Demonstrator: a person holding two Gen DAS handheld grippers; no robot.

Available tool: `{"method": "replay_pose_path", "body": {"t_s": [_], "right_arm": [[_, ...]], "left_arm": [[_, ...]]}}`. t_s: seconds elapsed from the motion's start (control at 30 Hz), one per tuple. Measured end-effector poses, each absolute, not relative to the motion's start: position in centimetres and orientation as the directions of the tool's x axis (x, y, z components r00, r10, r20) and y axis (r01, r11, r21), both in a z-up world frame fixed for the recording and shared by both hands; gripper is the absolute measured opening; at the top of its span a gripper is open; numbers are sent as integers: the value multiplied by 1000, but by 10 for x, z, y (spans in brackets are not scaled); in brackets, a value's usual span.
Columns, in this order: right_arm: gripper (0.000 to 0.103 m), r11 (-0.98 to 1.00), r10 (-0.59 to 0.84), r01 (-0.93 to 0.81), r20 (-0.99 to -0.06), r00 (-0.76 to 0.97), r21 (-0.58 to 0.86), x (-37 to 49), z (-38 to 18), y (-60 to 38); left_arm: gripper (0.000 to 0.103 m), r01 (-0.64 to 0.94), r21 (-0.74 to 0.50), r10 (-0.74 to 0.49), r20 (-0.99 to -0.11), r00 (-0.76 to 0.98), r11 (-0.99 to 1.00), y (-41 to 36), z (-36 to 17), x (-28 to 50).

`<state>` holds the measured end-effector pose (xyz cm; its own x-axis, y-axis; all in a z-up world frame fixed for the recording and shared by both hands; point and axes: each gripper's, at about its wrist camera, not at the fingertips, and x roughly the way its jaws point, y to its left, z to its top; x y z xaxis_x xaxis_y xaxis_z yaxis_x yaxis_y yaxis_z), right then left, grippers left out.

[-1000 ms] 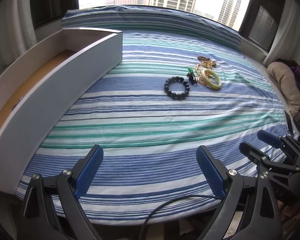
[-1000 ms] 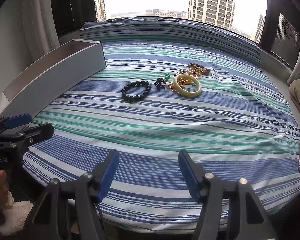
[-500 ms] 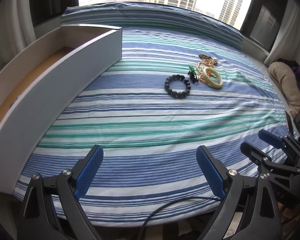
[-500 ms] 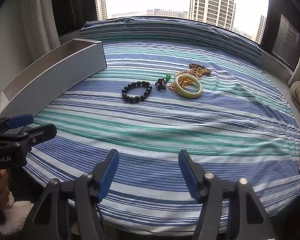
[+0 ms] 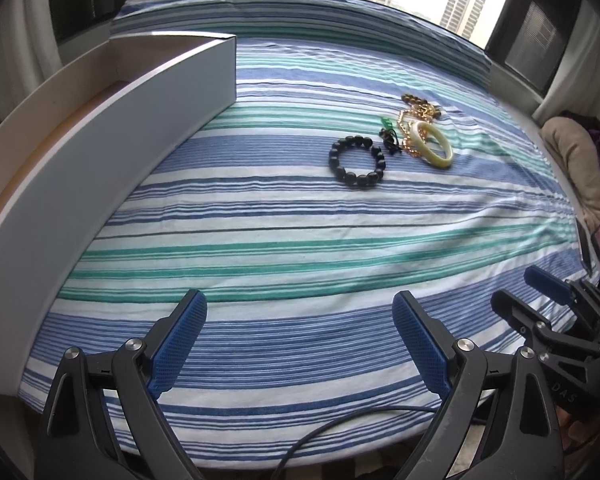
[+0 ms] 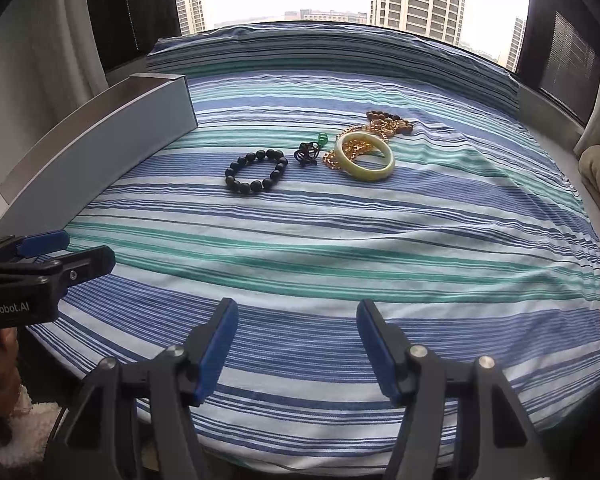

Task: Organize jewelry
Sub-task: 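Move the left tool toward the black bead bracelet on the bed, then grasp the black bead bracelet with the left tool and lift it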

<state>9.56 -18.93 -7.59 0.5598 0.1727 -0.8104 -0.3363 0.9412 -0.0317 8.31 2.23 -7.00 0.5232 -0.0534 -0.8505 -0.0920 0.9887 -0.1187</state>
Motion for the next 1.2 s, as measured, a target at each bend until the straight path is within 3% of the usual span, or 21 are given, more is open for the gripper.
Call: {"method": "replay_pose_path", "body": {"t_s": [0.37,0.67,0.77,0.87,1.03,1.2], "right_arm": [[63,953,167,-302,-822,544,-6,101,-83,-203],[63,958,170,-287,-822,544,8,101,-85,-211],[63,959,170,-283,-824,541,13,100,-86,-212],[63,959,172,-283,-820,546,12,97,-84,-214],[63,962,170,-274,-818,550,15,95,-85,-221],[63,963,182,-267,-829,529,41,101,-92,-223]], "left_arm": [[95,-16,-64,-48,-867,497,998,22,-74,127],[94,166,-135,-196,-872,449,977,-4,-82,204],[94,215,-104,-189,-884,427,971,-23,-97,231],[82,207,-27,-123,-876,466,978,-27,-101,249],[77,101,-132,-164,-873,459,986,1,-103,263],[60,128,-59,-110,-890,443,990,-11,-122,270]]}}
